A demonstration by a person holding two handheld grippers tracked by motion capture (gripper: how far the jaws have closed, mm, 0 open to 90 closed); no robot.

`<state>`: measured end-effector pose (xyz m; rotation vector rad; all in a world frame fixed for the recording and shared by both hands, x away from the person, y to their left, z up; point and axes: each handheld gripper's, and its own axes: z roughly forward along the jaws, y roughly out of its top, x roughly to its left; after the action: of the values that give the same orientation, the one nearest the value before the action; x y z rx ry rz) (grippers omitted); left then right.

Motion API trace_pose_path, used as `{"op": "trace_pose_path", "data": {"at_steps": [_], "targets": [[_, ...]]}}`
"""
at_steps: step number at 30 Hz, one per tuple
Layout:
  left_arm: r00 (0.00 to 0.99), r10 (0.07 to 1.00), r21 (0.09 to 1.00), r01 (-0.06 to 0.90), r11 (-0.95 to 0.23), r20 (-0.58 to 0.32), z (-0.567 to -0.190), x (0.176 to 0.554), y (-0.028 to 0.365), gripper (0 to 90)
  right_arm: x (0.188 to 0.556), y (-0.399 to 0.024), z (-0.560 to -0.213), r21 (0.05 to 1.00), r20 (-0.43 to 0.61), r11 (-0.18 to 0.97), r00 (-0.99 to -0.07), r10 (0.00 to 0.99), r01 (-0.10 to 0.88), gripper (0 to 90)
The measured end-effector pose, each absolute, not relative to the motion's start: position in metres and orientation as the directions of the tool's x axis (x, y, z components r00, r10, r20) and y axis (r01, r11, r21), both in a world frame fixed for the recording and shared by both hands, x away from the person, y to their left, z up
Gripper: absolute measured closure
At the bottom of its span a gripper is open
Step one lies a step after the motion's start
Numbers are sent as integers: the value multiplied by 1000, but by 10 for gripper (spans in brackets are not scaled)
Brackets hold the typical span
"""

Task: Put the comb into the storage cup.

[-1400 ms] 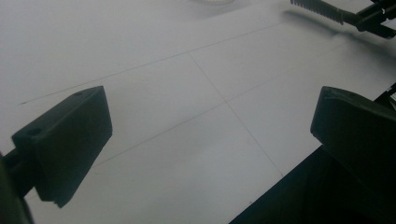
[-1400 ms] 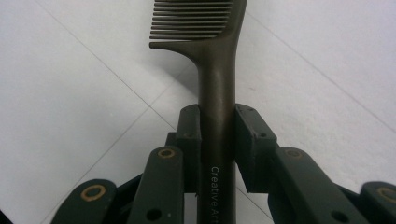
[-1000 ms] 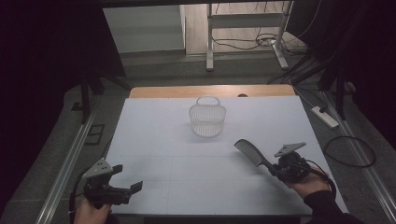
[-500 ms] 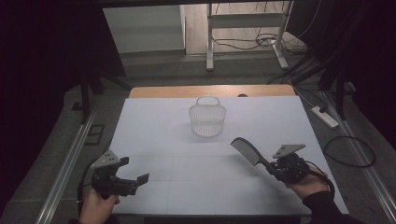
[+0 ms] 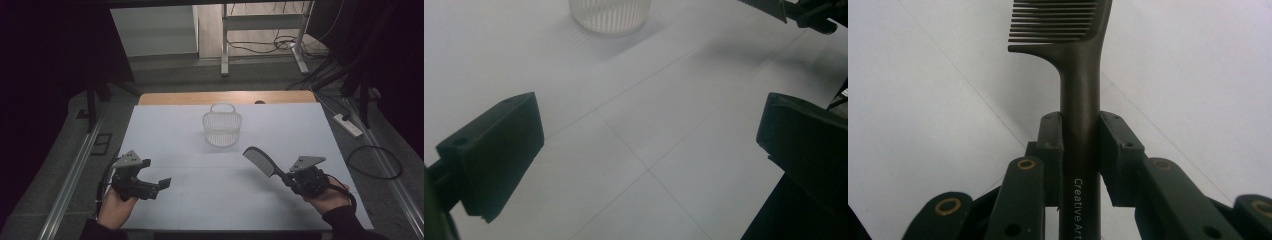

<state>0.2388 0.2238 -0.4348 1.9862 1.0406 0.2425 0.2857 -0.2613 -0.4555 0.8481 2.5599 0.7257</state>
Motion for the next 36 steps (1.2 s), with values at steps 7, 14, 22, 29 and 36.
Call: {"op": "trace_pose_path", "data": {"at_steps": [7,14,22,29,36], "targets": [[655,724,759,580,-296,-218,-432,252,212,0,282,-256,-453,578,-191,706,-772,606,411,721],[672,710,756,573,-317,-211,-430,262,201,0,278,-250,-452,584,-207,717,-784,585,381,721],[674,700,754,582,-306,-237,-429,274,190,0,274,-241,-451,592,-211,725,-801,561,352,721],[695,673,754,577,-314,-251,-426,284,179,0,270,-234,-450,609,-218,728,-816,536,315,721],[722,644,754,564,-337,-252,-423,294,166,0,267,-228,-449,619,-225,730,-824,520,292,721]]}}
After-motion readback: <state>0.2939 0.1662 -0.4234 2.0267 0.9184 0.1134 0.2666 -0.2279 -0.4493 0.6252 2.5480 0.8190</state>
